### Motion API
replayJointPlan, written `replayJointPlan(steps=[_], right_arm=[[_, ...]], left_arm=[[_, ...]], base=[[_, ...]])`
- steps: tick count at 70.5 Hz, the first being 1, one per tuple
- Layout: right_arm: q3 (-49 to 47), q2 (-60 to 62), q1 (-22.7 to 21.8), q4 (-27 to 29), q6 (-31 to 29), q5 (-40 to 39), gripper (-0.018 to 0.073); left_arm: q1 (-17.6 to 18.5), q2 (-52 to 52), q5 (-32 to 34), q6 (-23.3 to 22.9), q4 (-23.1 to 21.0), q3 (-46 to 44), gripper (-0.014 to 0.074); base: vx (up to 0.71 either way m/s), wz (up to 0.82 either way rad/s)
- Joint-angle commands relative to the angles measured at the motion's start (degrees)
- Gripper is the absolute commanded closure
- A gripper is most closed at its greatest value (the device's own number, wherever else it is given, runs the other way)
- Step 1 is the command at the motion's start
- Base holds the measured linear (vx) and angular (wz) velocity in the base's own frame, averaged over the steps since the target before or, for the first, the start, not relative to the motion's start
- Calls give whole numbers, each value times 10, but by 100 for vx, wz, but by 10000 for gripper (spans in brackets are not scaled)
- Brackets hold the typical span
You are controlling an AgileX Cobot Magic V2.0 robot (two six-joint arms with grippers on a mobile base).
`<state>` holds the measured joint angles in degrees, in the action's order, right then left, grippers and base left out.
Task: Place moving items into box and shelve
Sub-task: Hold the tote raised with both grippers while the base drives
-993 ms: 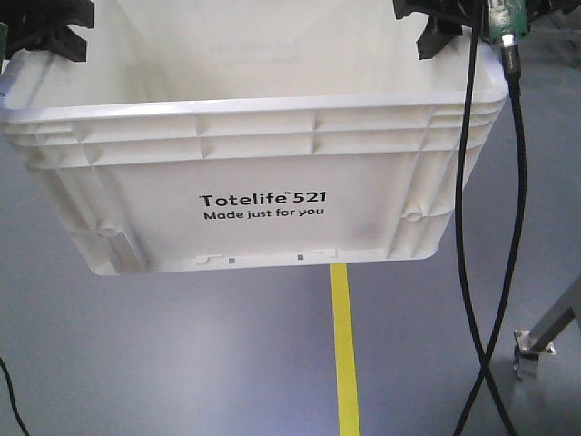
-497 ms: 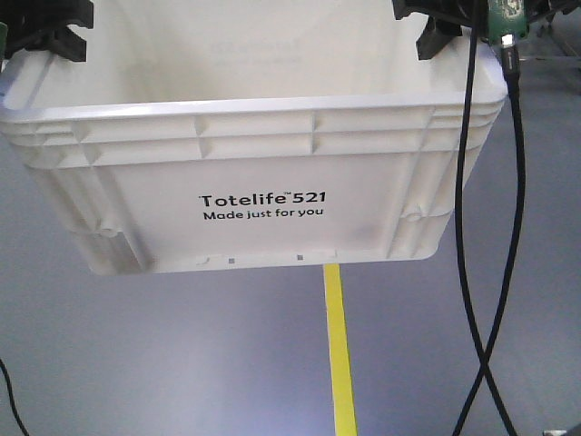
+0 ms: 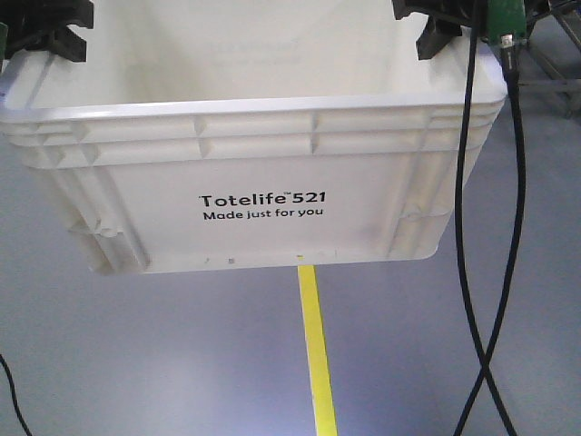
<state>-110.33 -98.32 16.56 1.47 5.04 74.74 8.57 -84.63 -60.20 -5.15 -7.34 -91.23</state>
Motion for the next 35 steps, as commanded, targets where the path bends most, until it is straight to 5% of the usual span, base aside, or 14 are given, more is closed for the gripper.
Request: replayJointPlan(steps=[1, 35], right_arm=[[-24, 39, -3, -7, -9, -44, 571], [-24, 39, -3, -6, -9, -45, 571]], left_arm=[[3, 29, 66, 15, -5, -25, 613], [3, 29, 66, 15, -5, -25, 613]], base=[[57, -20], [54, -30]])
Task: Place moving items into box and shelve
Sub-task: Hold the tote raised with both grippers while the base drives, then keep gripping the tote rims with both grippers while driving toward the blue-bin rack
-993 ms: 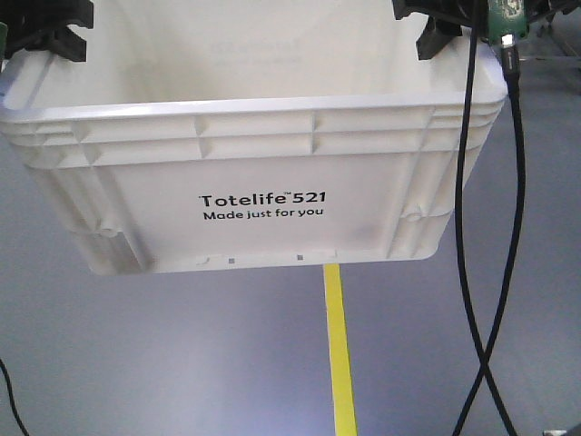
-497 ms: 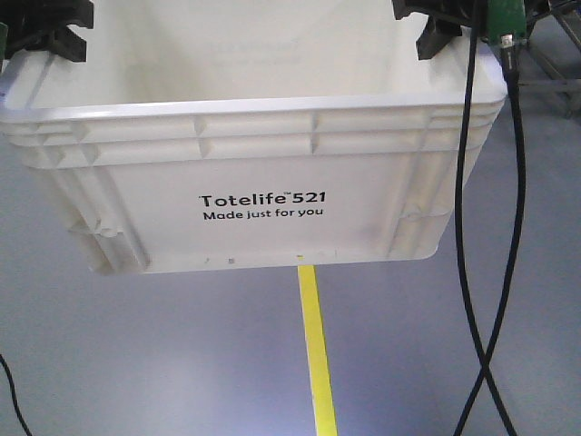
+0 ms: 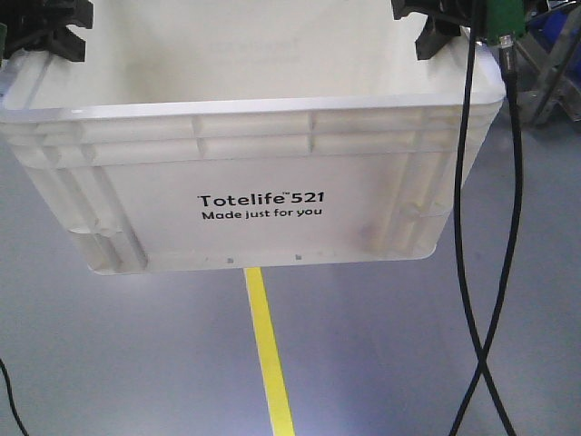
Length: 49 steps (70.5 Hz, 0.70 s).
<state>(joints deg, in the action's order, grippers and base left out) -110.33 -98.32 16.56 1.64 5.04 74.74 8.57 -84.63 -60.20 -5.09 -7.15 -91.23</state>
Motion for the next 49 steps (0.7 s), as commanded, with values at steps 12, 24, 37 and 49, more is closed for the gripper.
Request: replayJointPlan(steps=[12, 24, 37, 49], right_arm=[[-24, 39, -3, -9, -9, -44, 571], [-24, 39, -3, -9, -9, -45, 571], [-24, 39, -3, -9, -9, -45, 571], [-24, 39, -3, -8, -9, -45, 571]], left_arm=[[3, 29, 66, 14, -7, -25, 613], [3, 29, 66, 14, -7, -25, 613], [3, 29, 66, 14, -6, -25, 613], [3, 29, 66, 14, -7, -25, 613]], base=[[47, -46], [43, -60], [39, -71], [36, -74]])
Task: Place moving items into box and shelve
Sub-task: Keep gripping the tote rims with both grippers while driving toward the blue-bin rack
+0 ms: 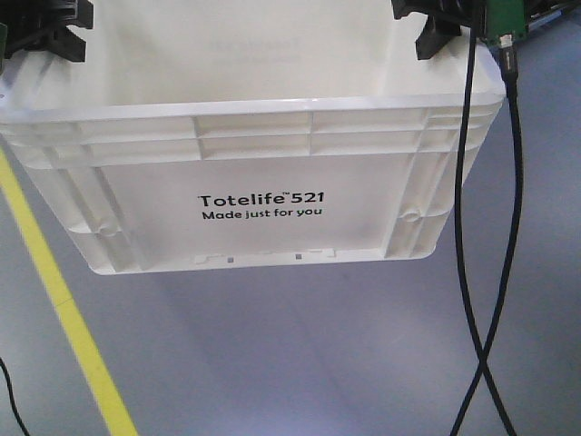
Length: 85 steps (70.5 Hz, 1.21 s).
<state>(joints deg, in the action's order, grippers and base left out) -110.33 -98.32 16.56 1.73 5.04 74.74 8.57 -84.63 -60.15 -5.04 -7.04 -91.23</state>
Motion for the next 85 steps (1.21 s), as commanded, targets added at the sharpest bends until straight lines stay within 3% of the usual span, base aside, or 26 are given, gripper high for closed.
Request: replayJointPlan(steps=[1, 85], right_arm=[[-24, 39, -3, -9, -9, -45, 571], [-24, 39, -3, -8, -9, -44, 571]], left_arm=[[3, 29, 66, 14, -8, -25, 613], [3, 29, 66, 14, -7, -25, 613]], base=[[35, -73], [31, -64]])
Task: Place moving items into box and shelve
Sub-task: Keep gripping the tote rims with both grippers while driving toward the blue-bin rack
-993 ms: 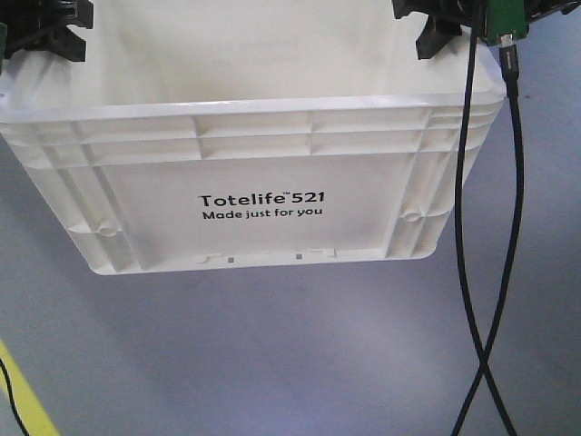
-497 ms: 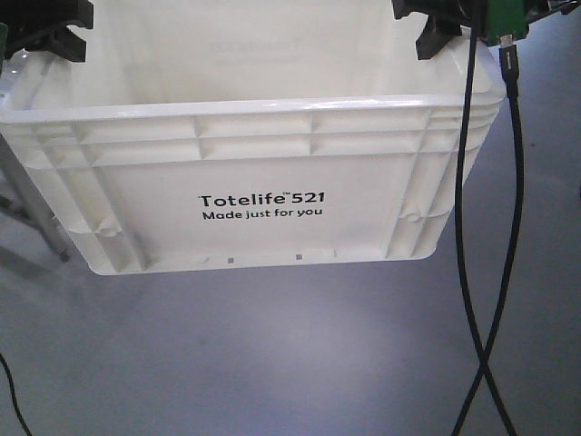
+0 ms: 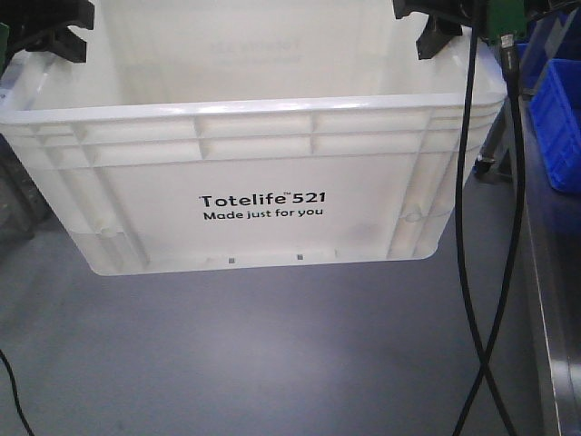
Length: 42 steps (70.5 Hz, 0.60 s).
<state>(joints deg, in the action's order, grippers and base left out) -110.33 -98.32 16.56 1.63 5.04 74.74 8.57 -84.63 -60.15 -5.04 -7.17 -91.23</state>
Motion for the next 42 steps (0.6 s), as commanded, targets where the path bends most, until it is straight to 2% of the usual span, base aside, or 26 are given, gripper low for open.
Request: replayJointPlan(steps=[1, 20, 42], right_arm=[[-24, 39, -3, -7, -9, -44, 571], [-24, 39, -3, -7, -9, -44, 571], [-24, 39, -3, -8, -9, -42, 571]], left_arm=[[3, 29, 66, 14, -6, -25, 613], [3, 29, 66, 14, -7, -25, 613], [3, 29, 66, 14, -7, -25, 613]], base=[[32, -40], [33, -26], [37, 0]])
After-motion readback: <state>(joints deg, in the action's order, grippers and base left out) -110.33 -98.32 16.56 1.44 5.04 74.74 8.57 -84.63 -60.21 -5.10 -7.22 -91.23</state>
